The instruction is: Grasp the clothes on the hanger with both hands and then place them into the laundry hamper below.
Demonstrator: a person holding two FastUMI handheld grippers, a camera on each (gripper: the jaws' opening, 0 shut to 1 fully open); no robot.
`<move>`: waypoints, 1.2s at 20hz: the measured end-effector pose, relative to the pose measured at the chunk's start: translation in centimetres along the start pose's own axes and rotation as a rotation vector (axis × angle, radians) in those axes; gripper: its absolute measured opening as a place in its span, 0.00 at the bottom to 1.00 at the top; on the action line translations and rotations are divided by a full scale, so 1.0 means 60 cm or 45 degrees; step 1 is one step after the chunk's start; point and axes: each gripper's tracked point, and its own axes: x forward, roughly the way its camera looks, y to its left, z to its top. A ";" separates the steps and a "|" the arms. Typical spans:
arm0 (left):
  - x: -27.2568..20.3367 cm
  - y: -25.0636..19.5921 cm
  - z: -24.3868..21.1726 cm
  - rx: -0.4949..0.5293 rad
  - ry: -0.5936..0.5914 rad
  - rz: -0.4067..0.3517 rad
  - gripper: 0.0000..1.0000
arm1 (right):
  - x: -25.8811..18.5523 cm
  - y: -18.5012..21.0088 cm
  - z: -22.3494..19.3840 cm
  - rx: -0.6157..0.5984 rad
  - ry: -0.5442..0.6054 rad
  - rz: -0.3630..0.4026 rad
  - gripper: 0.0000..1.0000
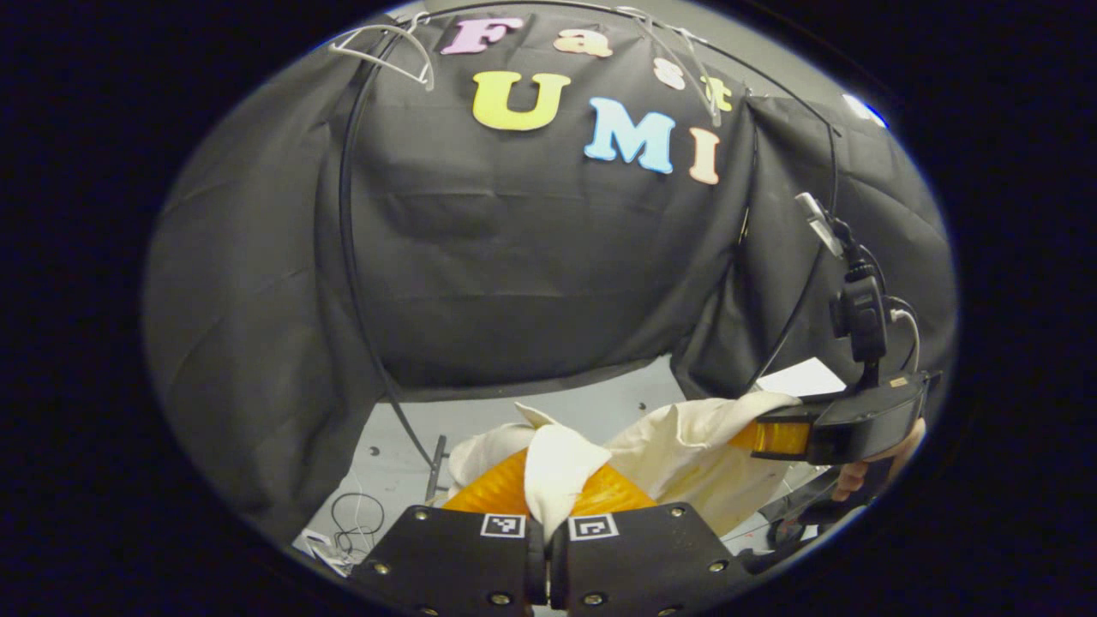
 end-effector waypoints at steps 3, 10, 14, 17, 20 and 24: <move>0.005 0.000 -0.016 -0.003 0.044 0.021 0.04 | 0.009 -0.008 -0.023 0.006 0.046 -0.007 0.10; 0.030 0.012 -0.075 -0.047 0.183 0.033 0.08 | 0.003 -0.001 -0.057 0.031 0.161 0.064 0.24; 0.019 0.000 -0.120 -0.104 0.260 0.005 0.47 | -0.013 0.005 -0.061 0.003 0.185 0.106 0.99; -0.024 0.018 -0.125 -0.099 0.264 0.075 0.98 | -0.044 -0.004 -0.061 -0.019 0.161 0.093 0.98; -0.068 0.024 -0.115 -0.110 0.245 0.110 0.98 | -0.082 -0.022 -0.048 -0.006 0.109 0.072 0.98; -0.125 0.015 -0.082 -0.098 0.185 0.148 0.98 | -0.137 -0.061 -0.005 -0.028 -0.012 0.014 0.98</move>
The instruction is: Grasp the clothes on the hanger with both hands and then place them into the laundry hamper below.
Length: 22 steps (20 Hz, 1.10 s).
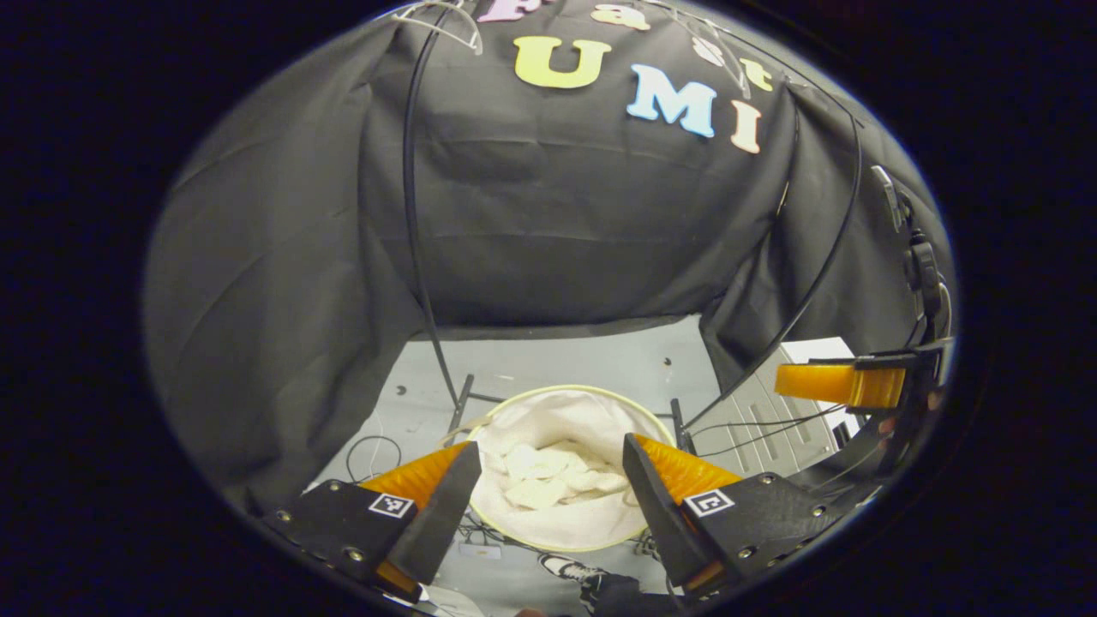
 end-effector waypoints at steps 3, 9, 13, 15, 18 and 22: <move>-0.050 -0.013 0.039 0.017 -0.055 0.037 0.99 | -0.045 -0.039 0.050 0.009 -0.116 -0.034 0.98; -0.186 -0.122 0.197 -0.009 -0.278 0.077 0.98 | -0.150 -0.135 0.161 -0.020 -0.428 -0.133 0.98; -0.292 -0.211 0.328 -0.005 -0.521 0.148 0.99 | -0.229 -0.205 0.231 -0.084 -0.649 -0.188 0.98; -0.338 -0.252 0.378 0.030 -0.626 0.175 0.97 | -0.270 -0.224 0.257 -0.087 -0.745 -0.176 0.98; -0.389 -0.310 0.422 0.090 -0.740 0.224 0.98 | -0.320 -0.256 0.283 -0.102 -0.834 -0.133 0.98; -0.453 -0.370 0.430 0.017 -0.832 0.207 0.99 | -0.384 -0.299 0.303 -0.116 -0.973 -0.121 0.93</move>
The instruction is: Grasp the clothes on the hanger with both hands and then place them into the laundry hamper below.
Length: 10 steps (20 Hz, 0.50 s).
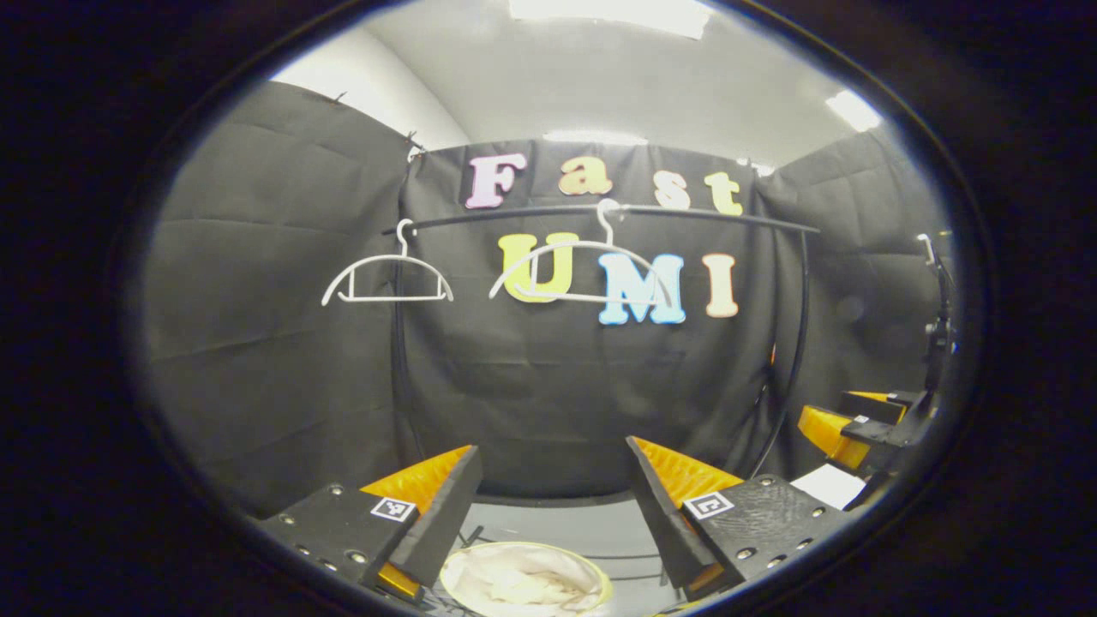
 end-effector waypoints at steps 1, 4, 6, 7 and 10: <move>-0.026 -0.011 0.003 -0.001 -0.012 0.021 0.99 | -0.005 -0.003 0.024 0.014 -0.074 0.015 0.93; -0.069 -0.031 0.019 0.019 -0.038 0.090 0.99 | -0.017 -0.017 0.059 0.014 -0.177 0.046 0.98; -0.084 -0.056 0.040 0.006 -0.067 0.064 0.99 | -0.028 -0.028 0.068 0.047 -0.180 0.047 0.98; -0.089 -0.067 0.054 0.007 -0.082 0.035 0.99 | -0.036 -0.033 0.076 0.073 -0.188 0.049 0.98; -0.085 -0.065 0.089 0.062 -0.111 -0.006 0.98 | -0.033 -0.042 0.055 0.097 -0.171 0.052 0.98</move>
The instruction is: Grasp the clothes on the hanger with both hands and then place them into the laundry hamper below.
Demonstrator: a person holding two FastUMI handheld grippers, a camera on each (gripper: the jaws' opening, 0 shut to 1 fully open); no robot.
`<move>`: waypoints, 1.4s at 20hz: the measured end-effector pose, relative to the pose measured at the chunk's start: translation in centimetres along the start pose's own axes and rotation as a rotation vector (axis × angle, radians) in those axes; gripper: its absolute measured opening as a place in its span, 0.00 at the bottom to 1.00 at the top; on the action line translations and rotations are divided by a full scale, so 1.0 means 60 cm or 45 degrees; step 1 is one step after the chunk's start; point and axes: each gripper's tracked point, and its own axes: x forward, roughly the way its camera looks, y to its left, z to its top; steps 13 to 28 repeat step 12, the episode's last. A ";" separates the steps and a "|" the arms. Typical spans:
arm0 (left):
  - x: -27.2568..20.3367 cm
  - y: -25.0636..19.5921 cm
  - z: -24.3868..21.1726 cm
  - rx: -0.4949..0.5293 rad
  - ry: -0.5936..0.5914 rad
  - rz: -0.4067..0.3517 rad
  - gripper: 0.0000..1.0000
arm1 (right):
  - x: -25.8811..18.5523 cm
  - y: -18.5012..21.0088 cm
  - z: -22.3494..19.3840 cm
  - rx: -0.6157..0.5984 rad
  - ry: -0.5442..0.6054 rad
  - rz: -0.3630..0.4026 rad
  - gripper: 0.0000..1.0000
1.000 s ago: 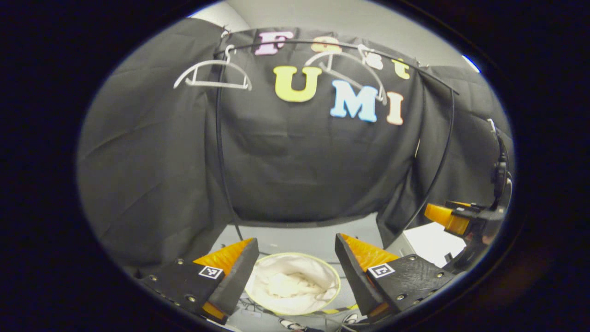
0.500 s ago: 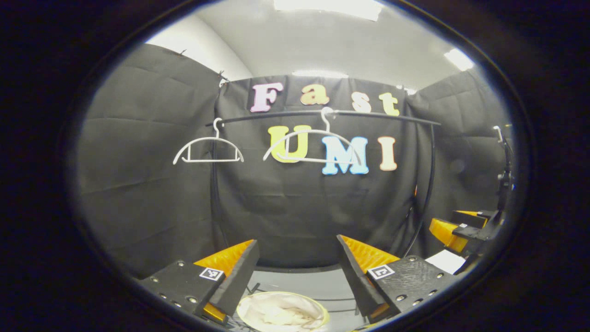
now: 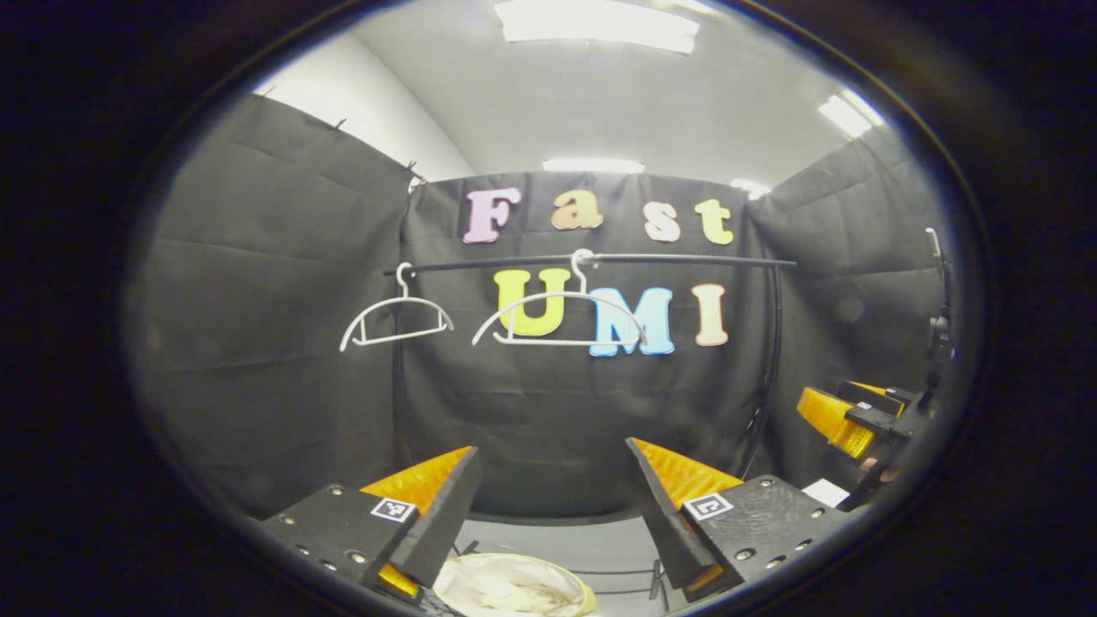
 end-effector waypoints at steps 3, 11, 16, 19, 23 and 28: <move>-0.006 0.021 0.028 -0.013 -0.051 0.021 0.98 | -0.006 -0.009 -0.016 -0.011 0.035 -0.018 0.98; -0.036 0.122 0.003 -0.033 -0.049 0.114 0.98 | -0.016 -0.035 -0.041 -0.046 0.084 -0.107 0.98; -0.035 0.136 0.000 -0.036 -0.049 0.125 0.98 | -0.016 -0.035 -0.041 -0.031 0.076 -0.119 0.98; -0.035 0.136 0.000 -0.036 -0.049 0.125 0.98 | -0.016 -0.035 -0.041 -0.031 0.076 -0.119 0.98; -0.035 0.136 0.000 -0.036 -0.049 0.125 0.98 | -0.016 -0.035 -0.041 -0.031 0.076 -0.119 0.98; -0.035 0.136 0.000 -0.036 -0.049 0.125 0.98 | -0.016 -0.035 -0.041 -0.031 0.076 -0.119 0.98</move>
